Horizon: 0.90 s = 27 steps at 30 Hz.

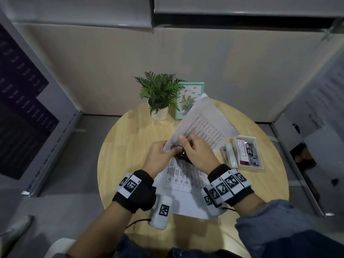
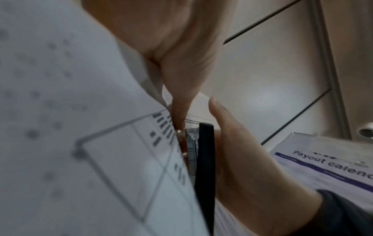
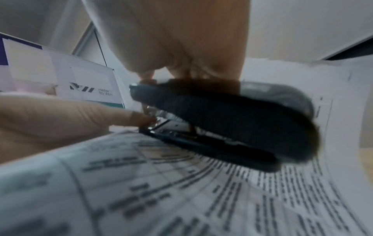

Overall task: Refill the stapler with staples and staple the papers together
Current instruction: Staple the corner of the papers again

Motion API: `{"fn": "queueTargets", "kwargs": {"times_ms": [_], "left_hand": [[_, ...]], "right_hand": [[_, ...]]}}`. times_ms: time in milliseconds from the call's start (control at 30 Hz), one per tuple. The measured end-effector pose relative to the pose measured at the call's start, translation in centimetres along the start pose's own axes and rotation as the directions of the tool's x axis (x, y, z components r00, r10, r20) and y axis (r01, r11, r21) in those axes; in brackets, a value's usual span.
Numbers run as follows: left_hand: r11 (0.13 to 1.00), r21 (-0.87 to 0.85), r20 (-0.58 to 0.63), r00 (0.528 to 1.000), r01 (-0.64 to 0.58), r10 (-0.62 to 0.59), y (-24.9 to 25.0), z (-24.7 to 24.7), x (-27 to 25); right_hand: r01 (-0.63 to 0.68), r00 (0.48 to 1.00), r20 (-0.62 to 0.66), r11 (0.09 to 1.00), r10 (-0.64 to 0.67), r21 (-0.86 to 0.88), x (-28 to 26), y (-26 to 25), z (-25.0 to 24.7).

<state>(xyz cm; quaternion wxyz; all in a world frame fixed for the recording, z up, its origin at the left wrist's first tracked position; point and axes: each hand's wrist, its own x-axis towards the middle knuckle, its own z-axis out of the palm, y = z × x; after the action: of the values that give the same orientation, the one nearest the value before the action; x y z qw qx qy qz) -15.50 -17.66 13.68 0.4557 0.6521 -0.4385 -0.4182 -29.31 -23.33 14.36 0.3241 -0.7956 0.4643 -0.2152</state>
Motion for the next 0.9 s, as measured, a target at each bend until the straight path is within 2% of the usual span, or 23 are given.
{"fn": "queueTargets", "kwargs": {"times_ms": [100,167,267,333,400,533,667,767,900], "left_hand": [[0.995,-0.079,-0.003,0.998,0.056,-0.057,0.3,-0.8,0.2],[0.998,-0.061,0.028,0.999,0.035,-0.033,0.7,-1.3,0.2],[0.999,-0.003,0.093,0.995,-0.033,0.034,1.1,-1.7,0.1],[0.998,0.003,0.097,0.993,-0.067,0.067,1.3,-2.2,0.2],[0.996,-0.028,0.052,0.995,-0.082,0.084,1.6,-3.5,0.2],[0.998,-0.024,-0.072,0.995,-0.064,0.062,1.1,-7.5,0.7],[0.999,0.013,-0.135,0.990,-0.040,0.042,0.4,-10.0,1.0],[0.998,0.013,-0.142,0.988,-0.057,0.058,0.4,-10.3,1.2],[0.998,-0.020,-0.111,0.992,-0.057,0.054,0.5,-9.8,1.3]], "right_hand": [[-0.072,0.992,0.094,0.992,0.081,-0.102,-0.8,0.5,-0.6],[-0.088,0.992,0.083,0.995,0.092,-0.052,-1.4,0.6,-0.6],[-0.111,0.993,-0.027,0.994,0.111,0.004,-1.6,0.4,-0.3],[-0.135,0.987,-0.086,0.991,0.133,-0.019,-1.4,0.6,-0.9],[-0.140,0.985,-0.113,0.988,0.131,-0.070,-1.1,1.6,-2.1],[-0.305,0.933,-0.227,0.949,0.280,-0.083,-1.3,4.9,-5.1],[-0.370,0.920,-0.203,0.916,0.336,-0.158,-2.1,6.2,-6.5],[-0.339,0.939,-0.136,0.920,0.317,-0.197,-1.9,6.5,-5.7],[-0.316,0.947,-0.110,0.938,0.302,-0.141,-1.5,5.7,-4.7]]}}
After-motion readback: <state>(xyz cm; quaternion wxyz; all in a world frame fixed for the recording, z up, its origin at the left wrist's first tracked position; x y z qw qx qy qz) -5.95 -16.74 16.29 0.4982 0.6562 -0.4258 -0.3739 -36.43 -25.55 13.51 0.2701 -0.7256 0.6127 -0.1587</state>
